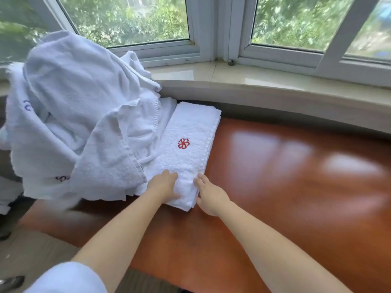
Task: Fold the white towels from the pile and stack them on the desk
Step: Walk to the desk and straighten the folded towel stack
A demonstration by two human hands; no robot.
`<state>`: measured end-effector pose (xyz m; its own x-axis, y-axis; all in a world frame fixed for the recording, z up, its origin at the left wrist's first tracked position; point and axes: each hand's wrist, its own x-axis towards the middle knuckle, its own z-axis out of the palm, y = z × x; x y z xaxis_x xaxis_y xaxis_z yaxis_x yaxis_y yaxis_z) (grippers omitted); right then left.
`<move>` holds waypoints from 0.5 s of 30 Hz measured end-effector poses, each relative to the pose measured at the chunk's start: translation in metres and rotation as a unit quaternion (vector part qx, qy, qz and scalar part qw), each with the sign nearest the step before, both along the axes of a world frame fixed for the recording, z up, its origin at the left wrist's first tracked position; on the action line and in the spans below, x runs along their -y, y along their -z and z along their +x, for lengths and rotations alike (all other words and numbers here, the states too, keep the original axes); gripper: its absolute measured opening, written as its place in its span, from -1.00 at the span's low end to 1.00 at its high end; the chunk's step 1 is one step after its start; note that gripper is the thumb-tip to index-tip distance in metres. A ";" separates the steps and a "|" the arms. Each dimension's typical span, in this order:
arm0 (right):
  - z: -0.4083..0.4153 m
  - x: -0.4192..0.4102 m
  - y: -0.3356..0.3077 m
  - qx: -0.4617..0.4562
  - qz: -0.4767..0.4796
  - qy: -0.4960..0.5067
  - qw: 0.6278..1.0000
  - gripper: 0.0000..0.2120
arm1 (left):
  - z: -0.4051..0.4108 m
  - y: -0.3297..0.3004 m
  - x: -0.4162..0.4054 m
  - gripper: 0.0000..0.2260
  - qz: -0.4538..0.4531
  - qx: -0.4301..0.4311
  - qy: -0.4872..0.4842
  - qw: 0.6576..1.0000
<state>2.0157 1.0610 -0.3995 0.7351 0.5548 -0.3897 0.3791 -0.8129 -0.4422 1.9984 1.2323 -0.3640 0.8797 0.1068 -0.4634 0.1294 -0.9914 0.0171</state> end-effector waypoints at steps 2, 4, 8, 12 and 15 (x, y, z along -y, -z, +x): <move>-0.004 -0.004 -0.001 -0.006 0.015 0.029 0.999 -0.47 | 0.000 0.004 -0.003 -0.52 -0.001 0.010 0.019 1.000; -0.008 -0.007 -0.002 -0.014 0.036 0.066 0.997 -0.57 | -0.003 0.007 -0.007 -0.53 -0.001 0.028 0.041 0.999; -0.025 -0.015 -0.002 -0.005 0.061 0.124 0.990 -0.74 | -0.014 0.015 -0.014 -0.63 -0.014 0.076 0.066 0.995; -0.038 -0.023 -0.005 0.008 0.059 0.140 0.988 -0.76 | -0.018 0.016 -0.018 -0.74 -0.043 0.097 0.052 0.993; -0.041 -0.024 -0.012 0.003 0.042 0.148 0.988 -0.72 | -0.014 0.007 -0.023 -0.78 -0.063 0.073 0.048 0.994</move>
